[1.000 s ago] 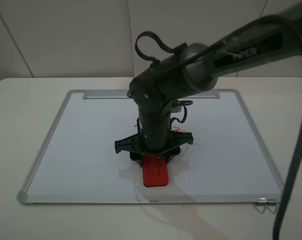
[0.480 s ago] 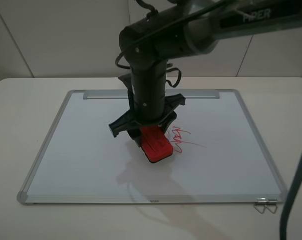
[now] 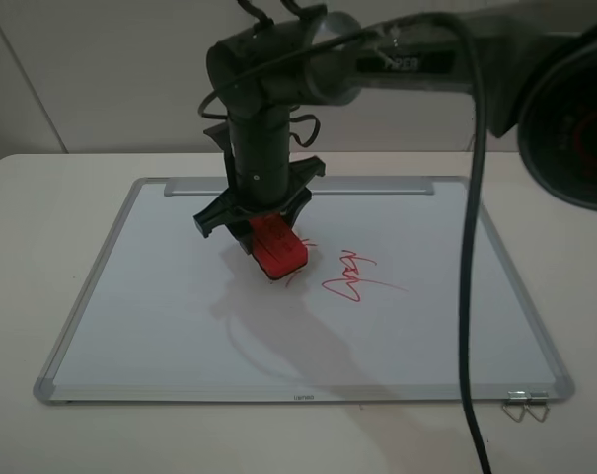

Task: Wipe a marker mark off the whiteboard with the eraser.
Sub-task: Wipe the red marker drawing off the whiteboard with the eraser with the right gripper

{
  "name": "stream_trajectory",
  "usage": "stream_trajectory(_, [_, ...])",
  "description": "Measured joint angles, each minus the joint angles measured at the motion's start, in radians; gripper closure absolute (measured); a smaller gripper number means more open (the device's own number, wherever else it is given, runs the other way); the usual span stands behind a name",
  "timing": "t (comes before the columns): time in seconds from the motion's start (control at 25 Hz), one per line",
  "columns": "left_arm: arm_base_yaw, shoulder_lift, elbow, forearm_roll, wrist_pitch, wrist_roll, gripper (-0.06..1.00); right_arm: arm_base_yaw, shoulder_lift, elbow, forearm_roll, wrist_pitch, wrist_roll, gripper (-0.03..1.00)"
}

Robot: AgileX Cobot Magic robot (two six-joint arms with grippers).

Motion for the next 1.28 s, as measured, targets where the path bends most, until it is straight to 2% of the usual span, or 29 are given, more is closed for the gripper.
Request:
stream_trajectory(0.28, [0.0, 0.0, 0.0, 0.0, 0.0, 0.0, 0.17, 0.018, 0.097, -0.044, 0.04, 0.017, -0.004, 0.47])
stream_trajectory(0.8, [0.0, 0.0, 0.0, 0.0, 0.0, 0.0, 0.17, 0.029, 0.142, -0.057, 0.033, 0.016, -0.008, 0.47])
stream_trajectory(1.04, [0.0, 0.0, 0.0, 0.0, 0.0, 0.0, 0.17, -0.012, 0.148, -0.064, 0.052, 0.003, -0.013, 0.47])
stream_trajectory(1.28, [0.0, 0.0, 0.0, 0.0, 0.0, 0.0, 0.17, -0.097, 0.15, -0.067, 0.051, -0.026, -0.049, 0.47])
